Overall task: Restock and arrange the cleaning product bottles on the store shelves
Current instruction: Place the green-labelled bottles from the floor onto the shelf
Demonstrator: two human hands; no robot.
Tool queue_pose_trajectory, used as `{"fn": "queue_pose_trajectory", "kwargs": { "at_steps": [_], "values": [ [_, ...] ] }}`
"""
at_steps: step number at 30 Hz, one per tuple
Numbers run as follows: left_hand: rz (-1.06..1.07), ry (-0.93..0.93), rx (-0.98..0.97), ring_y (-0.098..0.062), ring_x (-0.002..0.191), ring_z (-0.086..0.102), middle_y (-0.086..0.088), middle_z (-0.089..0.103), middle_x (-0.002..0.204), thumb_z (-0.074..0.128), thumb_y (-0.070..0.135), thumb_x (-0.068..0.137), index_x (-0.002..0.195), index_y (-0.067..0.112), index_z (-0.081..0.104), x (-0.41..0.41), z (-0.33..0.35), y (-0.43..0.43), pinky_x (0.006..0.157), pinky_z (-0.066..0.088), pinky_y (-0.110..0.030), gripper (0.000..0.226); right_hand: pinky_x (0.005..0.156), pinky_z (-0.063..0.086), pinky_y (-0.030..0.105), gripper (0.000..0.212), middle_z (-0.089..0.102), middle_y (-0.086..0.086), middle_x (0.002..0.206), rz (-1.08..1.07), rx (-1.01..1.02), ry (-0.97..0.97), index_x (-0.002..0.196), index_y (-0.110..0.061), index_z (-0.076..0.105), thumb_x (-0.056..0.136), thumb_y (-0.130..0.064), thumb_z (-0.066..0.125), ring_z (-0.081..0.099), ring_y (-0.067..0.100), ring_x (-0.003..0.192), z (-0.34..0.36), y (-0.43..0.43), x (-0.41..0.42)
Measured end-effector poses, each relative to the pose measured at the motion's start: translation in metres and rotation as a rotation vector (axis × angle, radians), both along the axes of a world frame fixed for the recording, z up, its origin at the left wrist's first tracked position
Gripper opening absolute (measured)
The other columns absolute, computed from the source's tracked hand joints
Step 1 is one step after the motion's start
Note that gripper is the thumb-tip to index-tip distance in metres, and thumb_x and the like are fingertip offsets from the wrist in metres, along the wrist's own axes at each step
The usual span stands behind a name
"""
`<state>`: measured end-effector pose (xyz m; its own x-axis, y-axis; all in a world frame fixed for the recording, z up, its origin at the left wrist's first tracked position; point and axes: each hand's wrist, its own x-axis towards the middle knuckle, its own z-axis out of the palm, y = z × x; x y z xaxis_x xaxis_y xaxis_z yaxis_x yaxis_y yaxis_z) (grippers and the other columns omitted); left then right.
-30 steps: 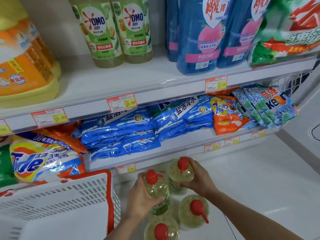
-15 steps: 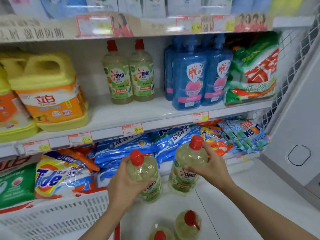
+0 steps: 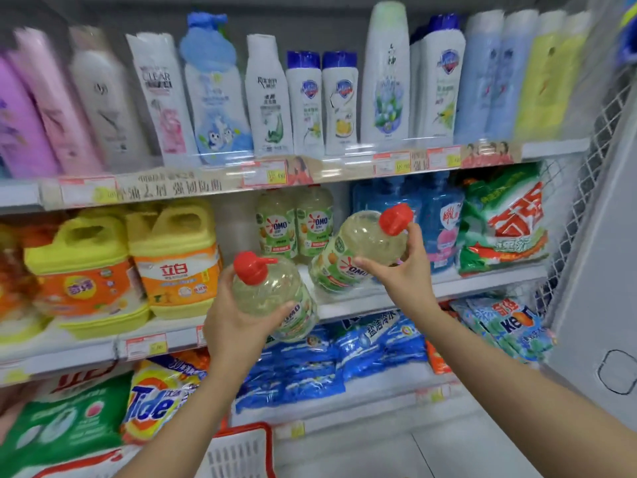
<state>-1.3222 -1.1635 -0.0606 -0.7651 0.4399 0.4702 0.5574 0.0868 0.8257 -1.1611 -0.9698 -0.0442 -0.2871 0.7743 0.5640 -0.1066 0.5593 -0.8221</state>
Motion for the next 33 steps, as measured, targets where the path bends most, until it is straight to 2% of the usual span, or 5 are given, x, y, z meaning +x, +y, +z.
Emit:
{"fn": "queue_pose_trajectory", "kwargs": {
  "at_steps": [5,8,23,28,33],
  "values": [
    [0.012,-0.035,0.104,-0.019,0.112,0.055,0.009,0.059,0.115,0.092,0.045,0.053,0.128,0.031,0.047,-0.024,0.003,0.001,0.098,0.046,-0.038,0.089,0.104,0.046,0.026,0.082,0.055,-0.009,0.123,-0.059,-0.181,0.157,0.13,-0.032,0.041,0.065,-0.034,0.091,0.056,0.014,0.116,-0.01,0.015,-0.048],
    [0.006,-0.066,0.152,-0.018,0.112,0.055,0.012,0.058,0.114,0.09,0.047,0.051,0.125,0.033,0.048,-0.036,0.007,0.004,0.099,0.046,-0.039,0.086,0.11,0.043,0.045,0.101,0.056,-0.002,0.132,-0.071,-0.266,0.152,0.136,-0.032,0.04,0.052,-0.062,0.088,0.055,0.021,0.124,-0.012,0.034,-0.069],
    [-0.009,-0.102,0.205,-0.013,0.112,0.058,0.012,0.06,0.12,0.088,0.047,0.053,0.13,0.035,0.047,-0.072,0.021,0.018,0.093,0.048,-0.032,0.089,0.093,0.051,0.051,0.088,0.06,0.007,0.13,-0.161,-0.095,-0.355,0.144,-0.039,0.036,0.07,-0.047,0.083,0.059,0.034,0.115,0.023,0.099,-0.154],
    [-0.014,-0.098,0.251,-0.011,0.111,0.059,0.01,0.061,0.119,0.089,0.039,0.056,0.129,0.031,0.048,-0.073,0.022,0.025,0.095,0.049,-0.032,0.084,0.111,0.039,0.049,0.103,0.039,0.015,0.147,-0.059,-0.065,-0.356,0.154,-0.024,0.02,0.073,-0.039,0.083,0.042,0.034,0.135,0.017,0.105,-0.148],
    [0.004,-0.084,0.258,0.021,0.101,0.047,0.024,0.053,0.112,0.09,0.026,0.064,0.128,0.026,0.047,-0.073,0.014,0.041,0.086,0.032,0.002,0.078,0.121,0.022,0.047,0.112,0.007,0.014,0.159,-0.064,-0.005,-0.409,0.157,-0.018,0.006,0.077,-0.037,0.082,0.014,0.029,0.149,-0.004,0.089,-0.138]
  ]
}}
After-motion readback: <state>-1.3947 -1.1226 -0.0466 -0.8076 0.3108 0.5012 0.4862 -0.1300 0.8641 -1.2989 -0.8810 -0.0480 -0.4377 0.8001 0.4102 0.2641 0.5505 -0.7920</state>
